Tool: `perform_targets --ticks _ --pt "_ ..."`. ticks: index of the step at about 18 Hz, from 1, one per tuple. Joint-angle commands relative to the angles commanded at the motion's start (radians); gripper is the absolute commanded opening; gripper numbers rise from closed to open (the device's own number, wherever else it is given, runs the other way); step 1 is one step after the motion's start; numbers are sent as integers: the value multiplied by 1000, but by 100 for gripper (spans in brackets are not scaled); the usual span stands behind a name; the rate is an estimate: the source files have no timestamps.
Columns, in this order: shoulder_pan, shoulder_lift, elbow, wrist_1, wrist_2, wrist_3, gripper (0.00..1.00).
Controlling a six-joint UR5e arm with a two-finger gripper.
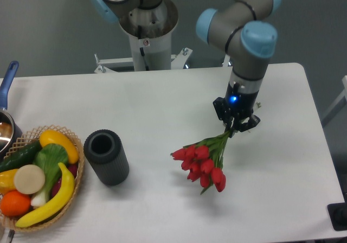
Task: Pick up the flowers from the table
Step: 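Lift the gripped tulip bouquet up off the table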
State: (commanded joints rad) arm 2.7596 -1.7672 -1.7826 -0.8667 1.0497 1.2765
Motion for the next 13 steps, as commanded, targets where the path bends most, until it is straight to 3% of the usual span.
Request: perform_targets --ticks 10,13 --pt "60 35 17 0 -364 -106 19" --pt "80 35 15 0 -402 -105 19"
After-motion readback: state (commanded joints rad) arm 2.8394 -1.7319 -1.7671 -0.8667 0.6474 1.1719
